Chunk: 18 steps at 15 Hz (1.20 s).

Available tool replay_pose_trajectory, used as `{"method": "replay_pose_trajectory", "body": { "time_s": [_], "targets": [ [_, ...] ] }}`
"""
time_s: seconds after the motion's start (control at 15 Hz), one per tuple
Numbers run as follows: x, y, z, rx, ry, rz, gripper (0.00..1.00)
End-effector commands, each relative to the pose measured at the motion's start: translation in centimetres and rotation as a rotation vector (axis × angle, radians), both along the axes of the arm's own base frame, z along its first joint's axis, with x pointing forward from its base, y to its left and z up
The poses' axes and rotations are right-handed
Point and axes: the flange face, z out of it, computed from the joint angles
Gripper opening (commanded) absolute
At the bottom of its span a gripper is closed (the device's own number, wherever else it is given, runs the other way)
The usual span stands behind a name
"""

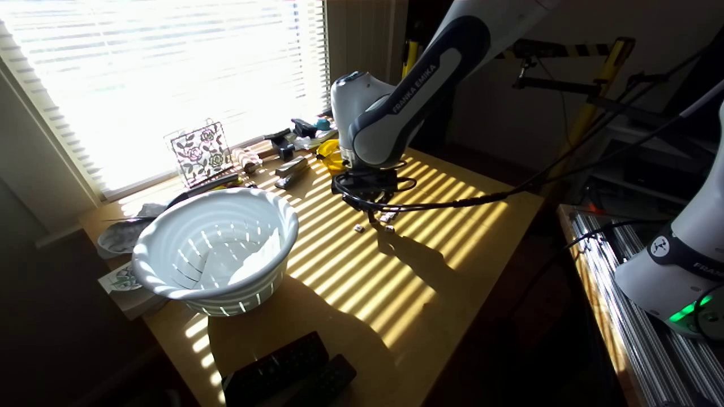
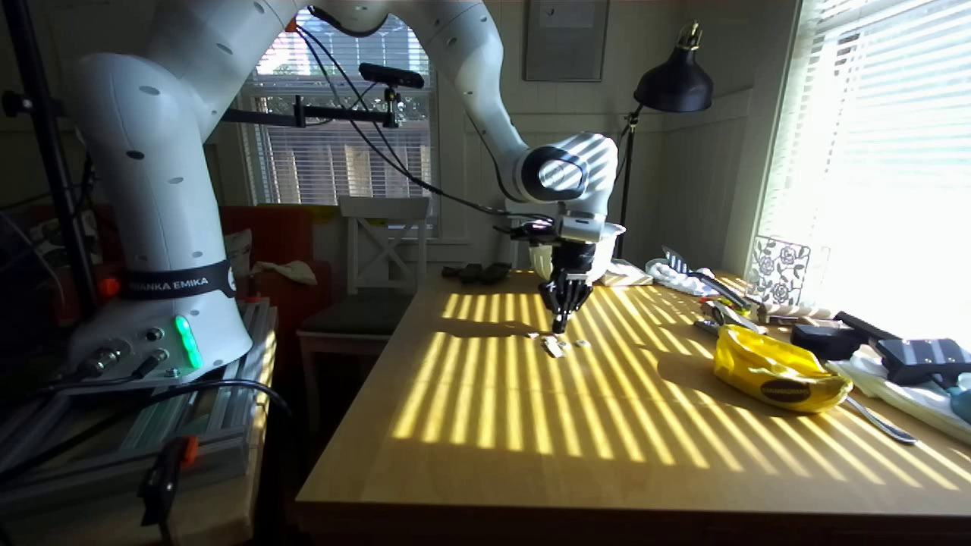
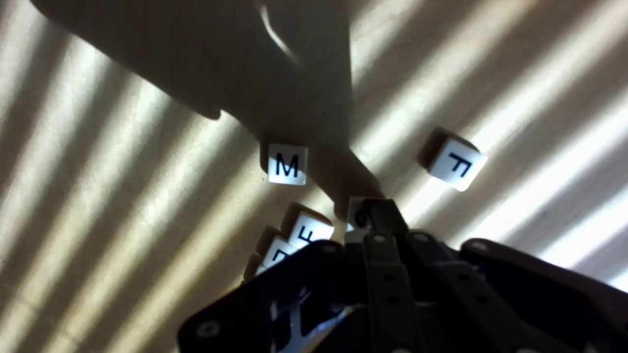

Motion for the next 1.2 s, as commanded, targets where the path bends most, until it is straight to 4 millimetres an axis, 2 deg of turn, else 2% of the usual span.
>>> {"method": "replay_pose_trajectory", "body": {
  "time_s": [0.0,1.13],
  "targets": [
    [0.5,0.5,-0.3,0.007,0.001,-0.078,0.0],
    [1.8,0.8,-0.2,-0.012,-0.038,-0.257,0.0]
  ]
}}
